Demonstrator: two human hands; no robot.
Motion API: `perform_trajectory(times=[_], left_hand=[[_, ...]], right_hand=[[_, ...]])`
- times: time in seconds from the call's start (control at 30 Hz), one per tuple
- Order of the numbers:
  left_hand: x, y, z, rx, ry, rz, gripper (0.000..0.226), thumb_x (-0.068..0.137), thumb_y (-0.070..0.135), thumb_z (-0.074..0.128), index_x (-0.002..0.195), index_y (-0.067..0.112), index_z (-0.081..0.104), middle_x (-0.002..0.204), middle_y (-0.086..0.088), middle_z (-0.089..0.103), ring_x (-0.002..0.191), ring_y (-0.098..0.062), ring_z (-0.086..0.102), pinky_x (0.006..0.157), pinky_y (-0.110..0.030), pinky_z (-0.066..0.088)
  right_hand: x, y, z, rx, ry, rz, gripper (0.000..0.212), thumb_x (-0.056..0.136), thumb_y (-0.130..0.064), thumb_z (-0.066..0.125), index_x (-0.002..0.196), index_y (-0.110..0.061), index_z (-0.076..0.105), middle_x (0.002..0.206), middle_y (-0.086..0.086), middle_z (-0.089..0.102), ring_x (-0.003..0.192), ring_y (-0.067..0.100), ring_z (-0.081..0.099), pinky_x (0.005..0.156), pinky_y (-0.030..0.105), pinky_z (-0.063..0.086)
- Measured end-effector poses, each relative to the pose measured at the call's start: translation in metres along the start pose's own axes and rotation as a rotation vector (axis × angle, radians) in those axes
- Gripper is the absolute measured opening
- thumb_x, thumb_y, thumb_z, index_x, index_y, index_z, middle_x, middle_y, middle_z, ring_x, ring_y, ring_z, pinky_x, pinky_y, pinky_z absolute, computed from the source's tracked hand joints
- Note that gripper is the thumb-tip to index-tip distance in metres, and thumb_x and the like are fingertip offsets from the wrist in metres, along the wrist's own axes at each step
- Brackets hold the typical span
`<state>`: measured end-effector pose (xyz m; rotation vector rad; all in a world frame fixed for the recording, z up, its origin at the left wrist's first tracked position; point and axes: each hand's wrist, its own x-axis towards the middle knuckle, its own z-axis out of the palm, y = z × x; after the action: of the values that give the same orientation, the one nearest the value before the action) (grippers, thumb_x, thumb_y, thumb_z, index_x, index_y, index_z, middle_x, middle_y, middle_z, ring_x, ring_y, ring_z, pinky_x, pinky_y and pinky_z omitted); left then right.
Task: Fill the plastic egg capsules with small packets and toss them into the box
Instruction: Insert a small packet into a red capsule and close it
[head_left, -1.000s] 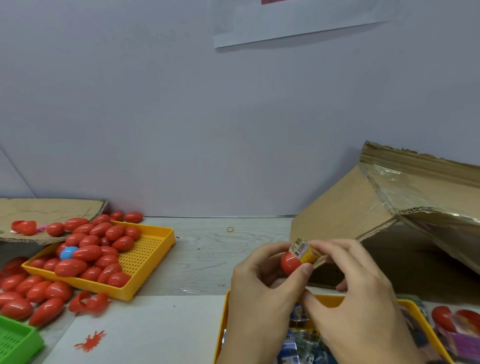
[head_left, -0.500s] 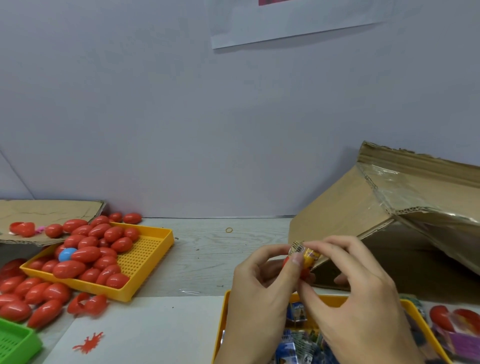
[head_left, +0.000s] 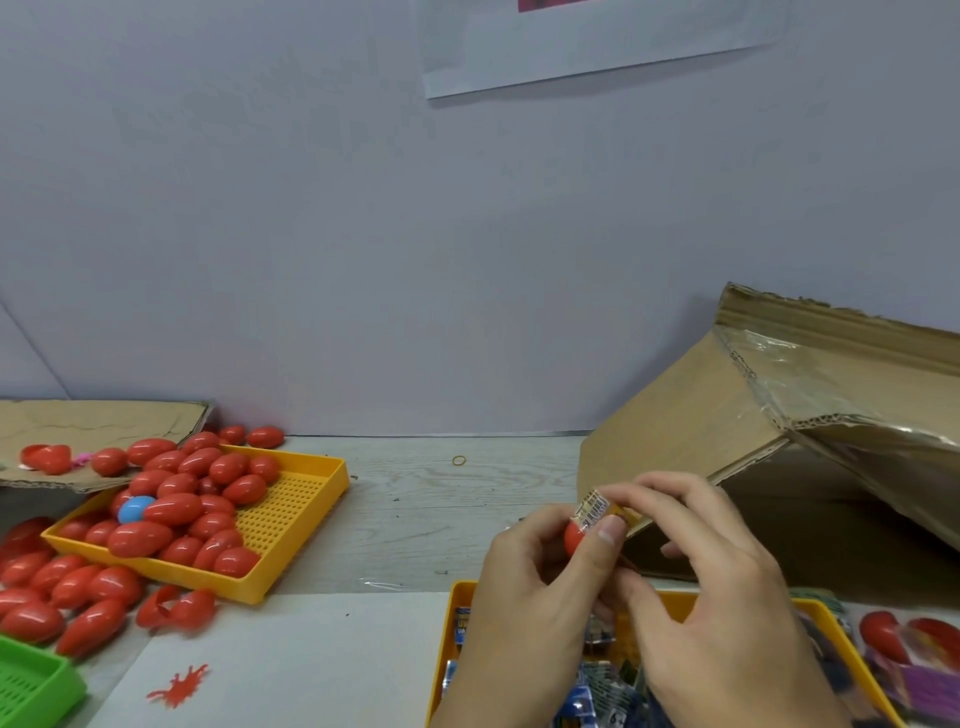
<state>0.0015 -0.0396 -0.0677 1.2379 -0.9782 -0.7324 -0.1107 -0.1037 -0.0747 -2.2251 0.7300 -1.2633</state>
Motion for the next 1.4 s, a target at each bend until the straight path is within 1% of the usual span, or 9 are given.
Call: perform_trajectory(times=[0.23, 0.4, 0.5, 0.7, 0.83, 0.97, 1.1, 1.27, 1.4], left_hand=[[0.0, 0.0, -0.002, -0.056, 0.043, 0.014, 0.024, 0.079, 0.04, 0.076, 0.096, 0.023, 0.077, 0.088, -0.011, 0.075, 0.063, -0.011, 0.064, 0.06, -0.021, 0.053], [0.001, -0.002, 0.002, -0.075, 0.072, 0.009, 0.022, 0.081, 0.035, 0.065, 0.095, 0.023, 0.078, 0.091, -0.01, 0.075, 0.082, -0.026, 0.073, 0.071, -0.035, 0.061], [0.001, -0.003, 0.003, -0.102, 0.055, -0.035, 0.023, 0.08, 0.035, 0.065, 0.092, 0.02, 0.077, 0.085, -0.009, 0.075, 0.078, -0.024, 0.073, 0.068, -0.032, 0.061], [0.001, -0.003, 0.001, -0.088, 0.021, -0.04, 0.037, 0.082, 0.052, 0.066, 0.095, 0.019, 0.076, 0.085, -0.012, 0.072, 0.071, -0.021, 0.066, 0.063, -0.034, 0.055], [0.001, -0.002, 0.001, -0.098, -0.023, -0.044, 0.038, 0.085, 0.046, 0.058, 0.092, 0.013, 0.075, 0.086, -0.03, 0.067, 0.066, -0.024, 0.064, 0.055, -0.029, 0.05], [0.002, -0.005, 0.001, -0.122, -0.064, -0.062, 0.037, 0.084, 0.045, 0.057, 0.09, 0.014, 0.076, 0.073, -0.016, 0.067, 0.061, -0.016, 0.063, 0.055, -0.028, 0.051], [0.002, -0.008, 0.001, -0.083, -0.056, -0.054, 0.035, 0.085, 0.049, 0.054, 0.091, 0.022, 0.076, 0.084, -0.019, 0.072, 0.065, -0.017, 0.065, 0.056, -0.026, 0.052], [0.001, -0.013, 0.001, -0.07, -0.022, -0.074, 0.036, 0.09, 0.052, 0.047, 0.093, 0.03, 0.075, 0.093, -0.011, 0.075, 0.081, -0.024, 0.07, 0.068, -0.031, 0.053], [0.003, -0.013, 0.007, -0.148, 0.045, -0.11, 0.042, 0.09, 0.047, 0.047, 0.092, 0.018, 0.077, 0.094, -0.026, 0.071, 0.086, -0.034, 0.068, 0.079, -0.045, 0.054]], right_hand=[[0.0, 0.003, 0.001, -0.007, -0.009, 0.018, 0.058, 0.067, 0.002, 0.085, 0.112, -0.03, 0.067, 0.109, -0.024, 0.052, 0.109, -0.008, 0.048, 0.077, 0.011, 0.04], [0.0, 0.002, 0.001, -0.027, 0.046, 0.019, 0.058, 0.066, 0.002, 0.084, 0.109, -0.032, 0.068, 0.108, -0.024, 0.052, 0.109, -0.009, 0.046, 0.067, 0.007, 0.043], [0.0, 0.002, 0.001, -0.034, 0.069, 0.023, 0.059, 0.067, 0.004, 0.083, 0.108, -0.035, 0.067, 0.108, -0.025, 0.051, 0.109, -0.011, 0.045, 0.067, 0.008, 0.044], [0.0, 0.002, 0.001, 0.004, 0.011, 0.022, 0.057, 0.067, 0.008, 0.081, 0.11, -0.028, 0.071, 0.105, -0.018, 0.056, 0.106, -0.008, 0.05, 0.081, 0.001, 0.04], [0.0, 0.0, -0.001, 0.021, -0.007, 0.021, 0.06, 0.066, 0.007, 0.082, 0.109, -0.033, 0.069, 0.106, -0.018, 0.057, 0.108, -0.01, 0.048, 0.086, -0.001, 0.036], [0.001, -0.002, -0.001, 0.013, 0.034, 0.033, 0.068, 0.065, 0.01, 0.081, 0.105, -0.043, 0.064, 0.105, -0.016, 0.058, 0.108, -0.011, 0.047, 0.085, -0.003, 0.034], [0.001, -0.001, -0.003, 0.035, 0.01, 0.052, 0.067, 0.065, 0.003, 0.084, 0.104, -0.047, 0.063, 0.105, -0.02, 0.058, 0.107, -0.011, 0.049, 0.084, -0.001, 0.037], [0.002, -0.004, -0.003, 0.04, -0.017, 0.046, 0.07, 0.056, -0.01, 0.092, 0.101, -0.053, 0.059, 0.103, -0.02, 0.058, 0.106, -0.011, 0.05, 0.081, -0.001, 0.039], [0.001, -0.002, -0.001, 0.028, 0.046, 0.031, 0.065, 0.05, -0.003, 0.094, 0.102, -0.035, 0.073, 0.1, -0.016, 0.06, 0.104, -0.014, 0.05, 0.075, -0.009, 0.035]])
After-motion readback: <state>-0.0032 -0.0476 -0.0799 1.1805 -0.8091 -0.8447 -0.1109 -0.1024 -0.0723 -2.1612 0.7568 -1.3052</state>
